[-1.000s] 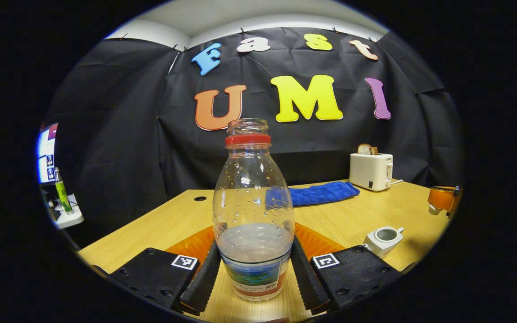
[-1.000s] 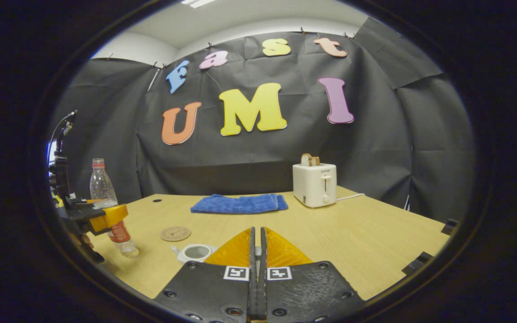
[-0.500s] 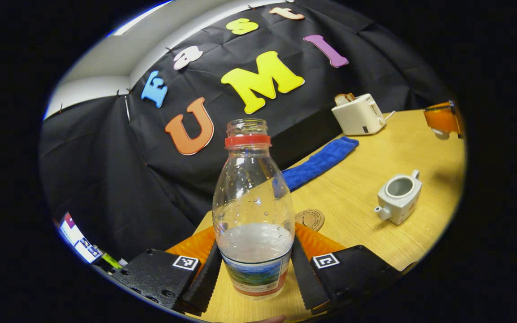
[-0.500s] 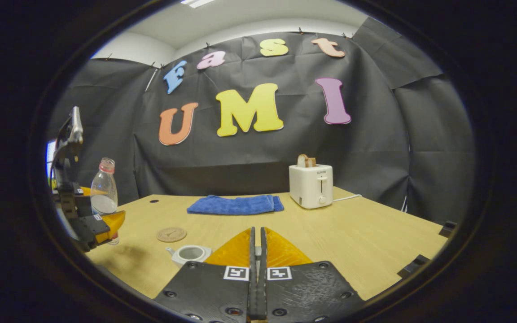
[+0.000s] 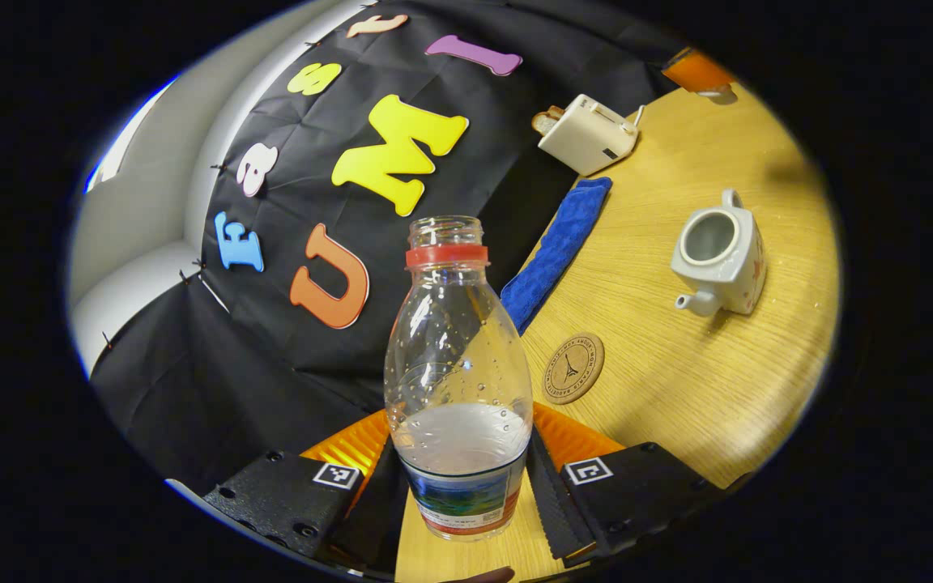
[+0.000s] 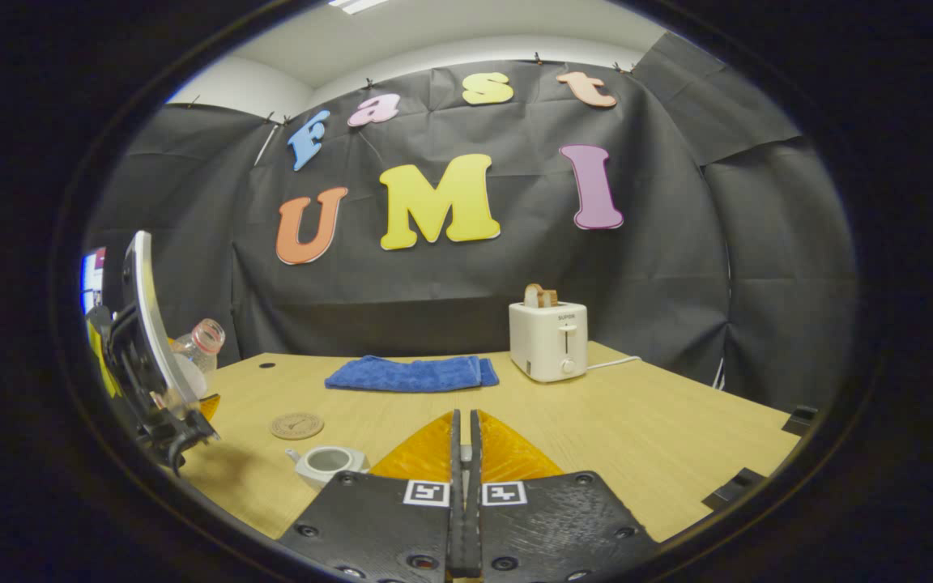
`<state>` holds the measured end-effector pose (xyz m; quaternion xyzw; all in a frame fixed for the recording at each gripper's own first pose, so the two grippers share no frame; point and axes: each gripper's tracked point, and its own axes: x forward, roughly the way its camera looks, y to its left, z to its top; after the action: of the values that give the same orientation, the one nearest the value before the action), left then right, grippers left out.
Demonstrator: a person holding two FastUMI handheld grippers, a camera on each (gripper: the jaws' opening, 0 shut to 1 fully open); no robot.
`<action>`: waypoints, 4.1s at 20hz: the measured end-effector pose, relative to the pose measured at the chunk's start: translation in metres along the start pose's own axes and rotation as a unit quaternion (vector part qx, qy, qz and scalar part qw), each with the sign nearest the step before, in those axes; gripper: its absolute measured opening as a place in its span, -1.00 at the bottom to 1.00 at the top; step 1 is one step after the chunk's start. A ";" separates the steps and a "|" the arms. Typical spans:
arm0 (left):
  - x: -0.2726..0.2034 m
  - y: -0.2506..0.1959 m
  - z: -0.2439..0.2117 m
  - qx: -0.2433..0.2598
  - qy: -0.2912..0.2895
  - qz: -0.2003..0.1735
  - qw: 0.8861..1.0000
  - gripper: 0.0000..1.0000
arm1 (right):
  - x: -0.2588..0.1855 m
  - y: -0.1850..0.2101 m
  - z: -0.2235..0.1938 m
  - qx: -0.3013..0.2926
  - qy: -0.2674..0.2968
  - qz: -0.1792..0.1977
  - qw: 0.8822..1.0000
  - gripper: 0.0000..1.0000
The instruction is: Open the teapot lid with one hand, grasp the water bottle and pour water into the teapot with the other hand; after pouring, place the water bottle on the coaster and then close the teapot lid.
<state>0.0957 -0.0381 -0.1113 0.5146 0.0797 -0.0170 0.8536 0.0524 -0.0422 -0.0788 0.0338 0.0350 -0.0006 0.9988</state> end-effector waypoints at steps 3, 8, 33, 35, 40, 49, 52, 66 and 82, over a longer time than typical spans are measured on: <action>-0.004 -0.007 0.007 0.053 -0.008 -0.003 0.999 0.53 | -0.002 0.001 0.003 -0.007 0.001 0.003 1.000 -1.00; 0.001 -0.027 0.020 0.138 -0.019 -0.008 0.990 0.53 | -0.003 -0.005 0.009 -0.024 -0.003 -0.005 1.000 -1.00; 0.007 -0.031 0.039 0.386 0.004 -0.024 0.922 0.53 | 0.002 -0.023 0.011 -0.021 0.008 -0.009 1.000 -1.00; 0.007 -0.031 0.041 0.393 0.005 -0.023 0.919 0.53 | 0.003 -0.022 0.009 -0.014 0.015 -0.004 1.000 -1.00; 0.006 -0.024 0.044 0.421 0.010 -0.019 0.907 0.53 | 0.002 -0.025 0.010 -0.011 0.017 -0.006 1.000 -1.00; 0.000 -0.024 0.069 0.482 0.003 -0.001 0.876 0.53 | 0.002 -0.037 0.020 -0.002 0.012 -0.017 1.000 -1.00; -0.001 -0.021 0.073 0.501 0.007 0.005 0.865 0.53 | 0.003 -0.039 0.020 -0.003 0.012 -0.019 1.000 -1.00; -0.004 -0.018 0.096 0.573 0.007 0.037 0.819 0.53 | 0.007 -0.040 0.013 0.002 0.022 -0.017 1.000 -1.00; -0.002 -0.016 0.094 0.564 0.006 0.037 0.825 0.53 | 0.008 -0.042 0.011 0.005 0.023 -0.019 1.000 -1.00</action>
<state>0.1035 -0.1287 -0.0814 0.9092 0.0418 -0.0241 0.4136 0.0607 -0.0848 -0.0717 0.0383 0.0589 -0.0189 0.9974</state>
